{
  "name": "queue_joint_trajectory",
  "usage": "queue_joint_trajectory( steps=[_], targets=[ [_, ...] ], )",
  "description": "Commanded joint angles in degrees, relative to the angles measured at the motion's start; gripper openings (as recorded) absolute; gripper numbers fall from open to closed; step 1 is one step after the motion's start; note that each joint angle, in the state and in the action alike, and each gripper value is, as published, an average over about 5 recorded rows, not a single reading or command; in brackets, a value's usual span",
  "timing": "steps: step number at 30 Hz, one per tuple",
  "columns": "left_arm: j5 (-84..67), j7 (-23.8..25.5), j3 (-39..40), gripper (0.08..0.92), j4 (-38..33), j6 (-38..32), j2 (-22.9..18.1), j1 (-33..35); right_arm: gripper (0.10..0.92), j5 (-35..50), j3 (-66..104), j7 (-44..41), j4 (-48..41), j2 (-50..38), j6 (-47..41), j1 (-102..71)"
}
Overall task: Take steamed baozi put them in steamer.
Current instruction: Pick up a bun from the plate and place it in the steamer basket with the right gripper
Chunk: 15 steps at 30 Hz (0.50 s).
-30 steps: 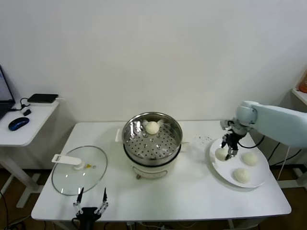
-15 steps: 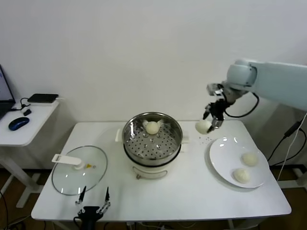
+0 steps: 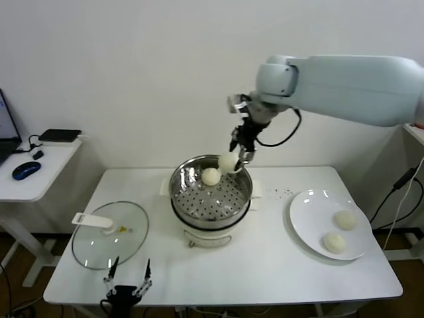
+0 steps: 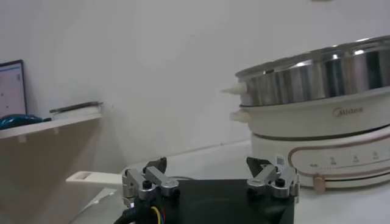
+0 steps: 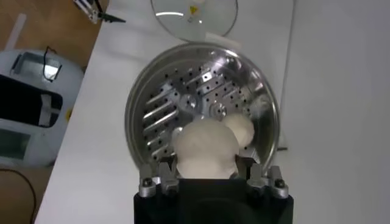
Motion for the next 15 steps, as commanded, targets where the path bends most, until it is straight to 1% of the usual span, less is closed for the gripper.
queue_joint_trajectory(
  steps=[1,6,15],
  targets=[
    [0.18,0.05,-0.10,0.823,0.18,-0.03,0.02,0.04,0.653,-2.89,4.86,4.53,-5.94,9.83,-3.12,-10.93],
    [0.04,0.12,-0.51,0.823,0.23,0.04,-0.05,-0.04,0.653,-7.34,4.84,5.49,-11.02,11.83,-3.62,-15.10],
    [-0.10,0.15,-0.86,0.823,1.18,0.01,-0.28,-0.79,0.653,-11.64,8.11,6.74,-19.47,15.50,-3.41,-23.12]
  ],
)
